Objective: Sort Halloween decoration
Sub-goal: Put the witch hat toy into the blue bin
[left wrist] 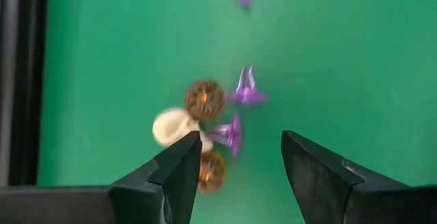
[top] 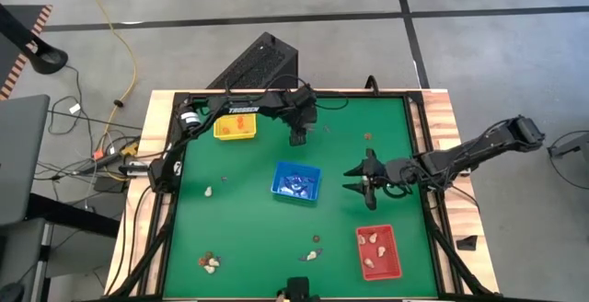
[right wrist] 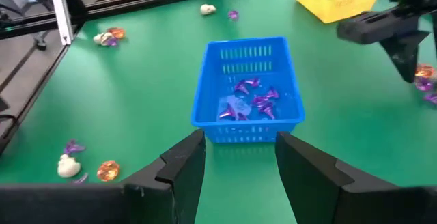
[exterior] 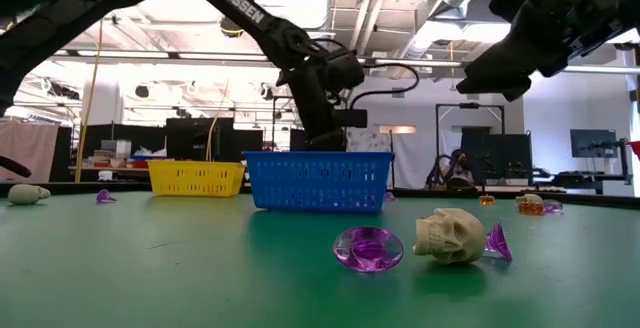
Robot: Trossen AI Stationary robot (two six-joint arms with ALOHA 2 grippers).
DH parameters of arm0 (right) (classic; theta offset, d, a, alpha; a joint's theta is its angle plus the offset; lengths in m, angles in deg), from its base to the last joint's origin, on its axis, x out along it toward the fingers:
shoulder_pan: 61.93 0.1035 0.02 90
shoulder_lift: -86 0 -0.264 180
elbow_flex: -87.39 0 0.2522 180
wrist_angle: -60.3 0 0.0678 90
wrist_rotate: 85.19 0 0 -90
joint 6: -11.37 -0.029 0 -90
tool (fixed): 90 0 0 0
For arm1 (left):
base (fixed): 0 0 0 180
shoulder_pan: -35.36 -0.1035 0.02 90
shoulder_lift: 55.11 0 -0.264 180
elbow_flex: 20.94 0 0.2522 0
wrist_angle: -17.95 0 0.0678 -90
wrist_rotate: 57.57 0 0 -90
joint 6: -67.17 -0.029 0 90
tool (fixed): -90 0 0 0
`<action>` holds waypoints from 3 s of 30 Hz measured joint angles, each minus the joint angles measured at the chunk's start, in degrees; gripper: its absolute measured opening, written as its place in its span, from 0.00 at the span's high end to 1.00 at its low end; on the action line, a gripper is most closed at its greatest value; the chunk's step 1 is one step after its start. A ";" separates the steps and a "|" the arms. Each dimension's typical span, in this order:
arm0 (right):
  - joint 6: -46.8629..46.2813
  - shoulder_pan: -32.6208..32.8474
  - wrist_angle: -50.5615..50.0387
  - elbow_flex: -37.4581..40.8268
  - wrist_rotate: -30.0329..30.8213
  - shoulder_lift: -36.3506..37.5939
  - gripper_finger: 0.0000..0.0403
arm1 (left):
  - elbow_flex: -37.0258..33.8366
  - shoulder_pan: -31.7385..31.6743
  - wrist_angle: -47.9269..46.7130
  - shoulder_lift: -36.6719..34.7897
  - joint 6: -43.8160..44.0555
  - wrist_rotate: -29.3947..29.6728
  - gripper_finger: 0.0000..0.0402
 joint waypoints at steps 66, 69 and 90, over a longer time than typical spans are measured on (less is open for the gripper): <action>2.95 -37.87 0.30 -17.60 2.99 -35.90 0.48 | -26.13 6.43 -8.49 -44.01 31.44 5.94 0.52; 0.64 -38.58 4.06 -19.48 2.91 -42.25 0.48 | -45.05 12.97 14.30 -55.50 37.06 5.94 0.52; -11.22 -36.81 0.15 -27.17 7.57 -54.35 0.48 | -81.85 31.56 69.38 -70.12 37.75 20.70 0.52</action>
